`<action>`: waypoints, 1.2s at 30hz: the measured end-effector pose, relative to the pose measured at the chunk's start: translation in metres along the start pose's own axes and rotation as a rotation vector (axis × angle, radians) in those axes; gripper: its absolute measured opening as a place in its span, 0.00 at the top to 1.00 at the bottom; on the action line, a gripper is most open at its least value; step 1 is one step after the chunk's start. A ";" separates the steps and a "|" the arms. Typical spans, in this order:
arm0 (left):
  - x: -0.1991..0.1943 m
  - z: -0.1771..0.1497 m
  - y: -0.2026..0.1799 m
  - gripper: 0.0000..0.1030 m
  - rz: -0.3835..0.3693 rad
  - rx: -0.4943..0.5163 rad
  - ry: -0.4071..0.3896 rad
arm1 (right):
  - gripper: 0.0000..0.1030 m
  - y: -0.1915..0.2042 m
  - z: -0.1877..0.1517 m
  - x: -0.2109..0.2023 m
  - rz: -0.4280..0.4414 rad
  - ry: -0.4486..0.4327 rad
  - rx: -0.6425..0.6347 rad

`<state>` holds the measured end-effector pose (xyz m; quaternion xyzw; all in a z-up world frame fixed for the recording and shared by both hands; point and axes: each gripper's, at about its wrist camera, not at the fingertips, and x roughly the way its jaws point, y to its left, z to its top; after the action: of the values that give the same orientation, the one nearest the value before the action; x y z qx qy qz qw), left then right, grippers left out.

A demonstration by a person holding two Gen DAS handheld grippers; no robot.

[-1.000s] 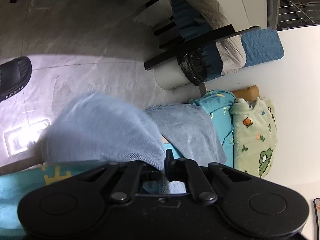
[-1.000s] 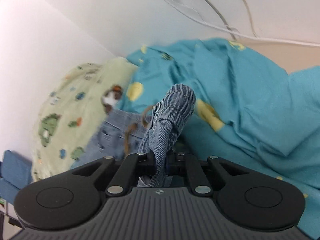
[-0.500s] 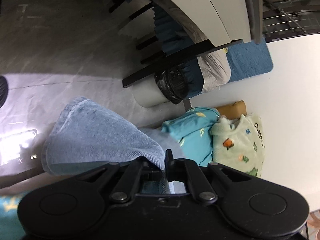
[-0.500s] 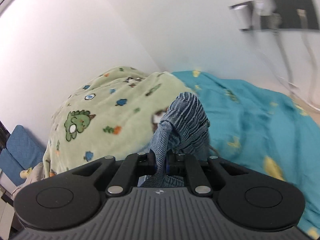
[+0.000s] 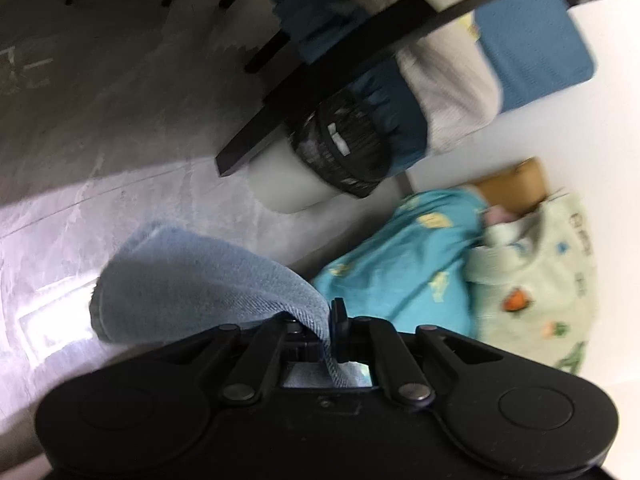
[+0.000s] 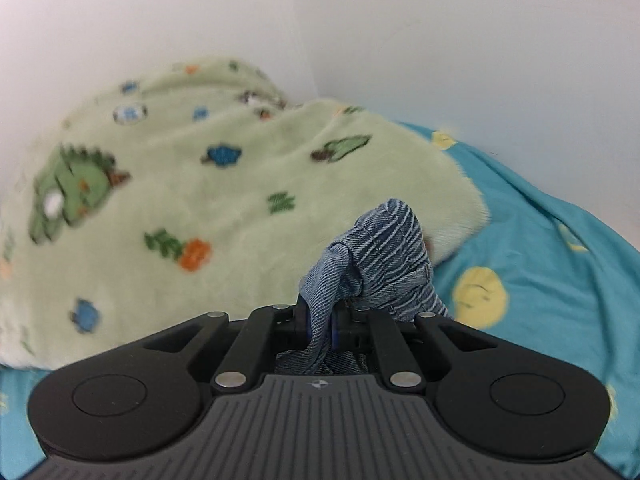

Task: Fold clothes

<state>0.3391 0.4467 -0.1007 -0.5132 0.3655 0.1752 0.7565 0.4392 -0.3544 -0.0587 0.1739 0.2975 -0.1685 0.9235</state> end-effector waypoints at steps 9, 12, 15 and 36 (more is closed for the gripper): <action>0.038 0.004 0.035 0.77 -0.099 0.043 0.077 | 0.81 0.016 -0.035 0.043 0.000 0.004 -0.188; 0.014 -0.005 0.040 0.59 -0.160 0.077 0.022 | 0.67 0.027 -0.046 0.022 0.010 -0.034 -0.282; -0.012 -0.026 0.040 0.55 -0.175 0.147 -0.010 | 0.56 0.055 -0.061 -0.005 0.003 -0.091 -0.428; -0.028 -0.104 0.101 0.48 -0.204 0.149 -0.104 | 0.52 0.325 -0.303 -0.211 0.979 -0.034 -1.165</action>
<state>0.2163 0.3974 -0.1670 -0.4805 0.2834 0.0961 0.8244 0.2637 0.1043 -0.0892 -0.2324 0.2131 0.4420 0.8398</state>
